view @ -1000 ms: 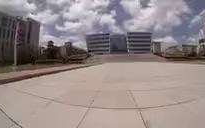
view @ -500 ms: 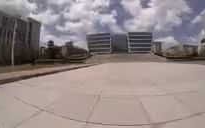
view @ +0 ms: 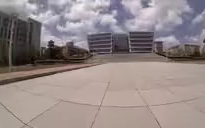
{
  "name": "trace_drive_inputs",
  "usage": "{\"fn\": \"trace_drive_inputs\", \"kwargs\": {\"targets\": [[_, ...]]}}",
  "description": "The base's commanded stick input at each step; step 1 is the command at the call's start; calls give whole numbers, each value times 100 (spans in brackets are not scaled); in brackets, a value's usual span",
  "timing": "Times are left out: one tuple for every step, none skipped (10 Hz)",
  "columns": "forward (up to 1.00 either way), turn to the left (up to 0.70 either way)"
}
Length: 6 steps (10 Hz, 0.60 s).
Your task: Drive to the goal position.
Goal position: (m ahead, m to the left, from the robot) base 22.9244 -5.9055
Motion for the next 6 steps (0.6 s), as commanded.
{"fn": "trace_drive_inputs", "kwargs": {"targets": [[70, 0], [70, 0], [70, 0], [70, 0], [70, 0], [70, 0]]}}
